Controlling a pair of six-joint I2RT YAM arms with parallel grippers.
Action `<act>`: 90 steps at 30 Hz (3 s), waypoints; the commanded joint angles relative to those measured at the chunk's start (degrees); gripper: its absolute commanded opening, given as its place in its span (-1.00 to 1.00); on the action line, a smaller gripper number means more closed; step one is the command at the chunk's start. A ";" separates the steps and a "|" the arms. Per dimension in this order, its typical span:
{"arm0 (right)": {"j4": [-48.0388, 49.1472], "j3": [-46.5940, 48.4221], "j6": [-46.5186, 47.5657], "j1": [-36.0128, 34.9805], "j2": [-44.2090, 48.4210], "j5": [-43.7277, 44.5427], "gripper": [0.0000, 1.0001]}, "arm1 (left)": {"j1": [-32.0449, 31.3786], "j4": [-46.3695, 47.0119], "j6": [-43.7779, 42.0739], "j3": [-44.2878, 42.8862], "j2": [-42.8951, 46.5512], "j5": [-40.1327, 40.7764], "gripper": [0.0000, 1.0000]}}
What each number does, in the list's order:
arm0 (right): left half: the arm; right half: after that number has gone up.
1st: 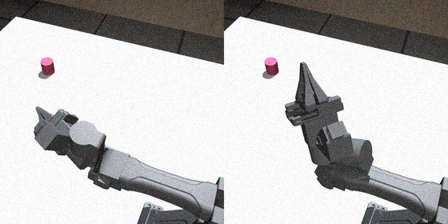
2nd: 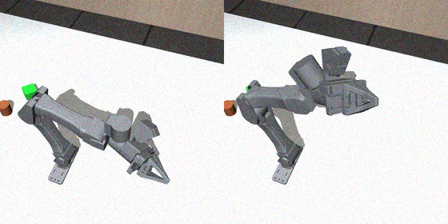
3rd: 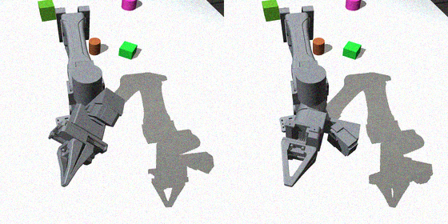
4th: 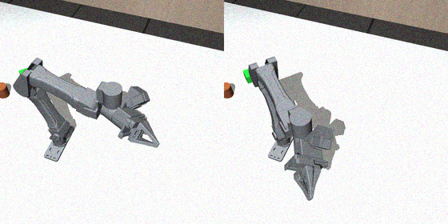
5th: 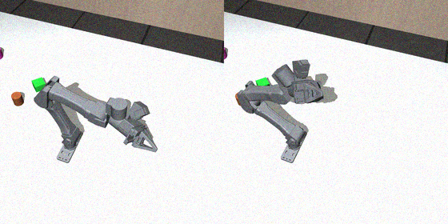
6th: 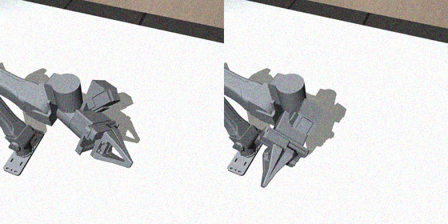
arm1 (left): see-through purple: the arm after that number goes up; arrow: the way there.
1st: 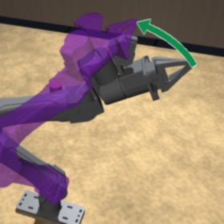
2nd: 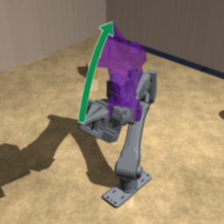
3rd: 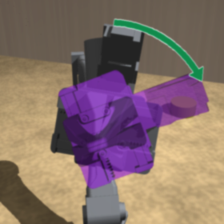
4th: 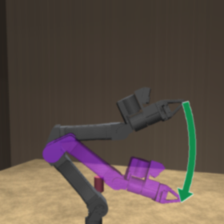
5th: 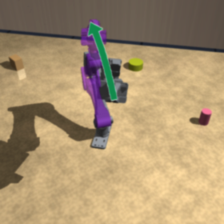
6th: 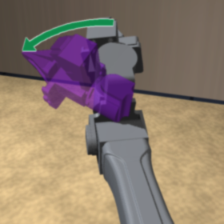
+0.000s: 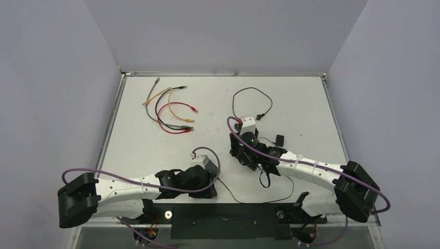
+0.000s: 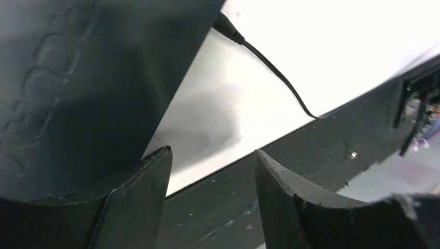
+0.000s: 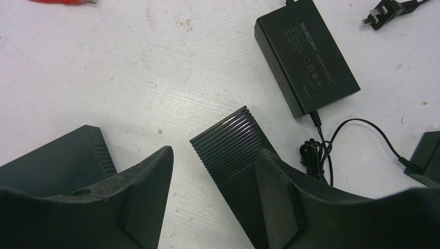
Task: Insert the plug into the switch port
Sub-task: Adjust the switch port at the center of the board.
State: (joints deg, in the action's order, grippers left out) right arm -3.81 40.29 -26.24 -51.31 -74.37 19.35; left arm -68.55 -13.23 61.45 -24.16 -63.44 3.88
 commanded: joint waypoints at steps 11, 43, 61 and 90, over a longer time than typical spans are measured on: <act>7.63 8.35 1.24 0.38 -10.53 -12.79 0.10 | 5.78 -12.55 -3.02 1.06 11.18 12.72 0.15; 17.24 23.84 -7.07 0.77 -37.48 -40.86 0.07 | 12.16 -11.91 1.72 9.70 24.79 10.27 0.15; 29.82 1.75 -11.84 0.74 -24.63 -38.29 0.07 | 18.39 -1.23 -7.05 7.77 16.03 3.58 0.15; 35.46 -20.27 -19.12 -17.28 -3.72 -19.74 0.06 | 22.73 22.71 -24.53 -3.04 -9.69 -17.43 0.12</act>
State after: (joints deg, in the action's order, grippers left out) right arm 25.67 19.49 -43.27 -65.65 -79.00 -1.10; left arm -45.21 2.59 38.39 -24.51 -71.42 -3.95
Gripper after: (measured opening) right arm 0.534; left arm 0.567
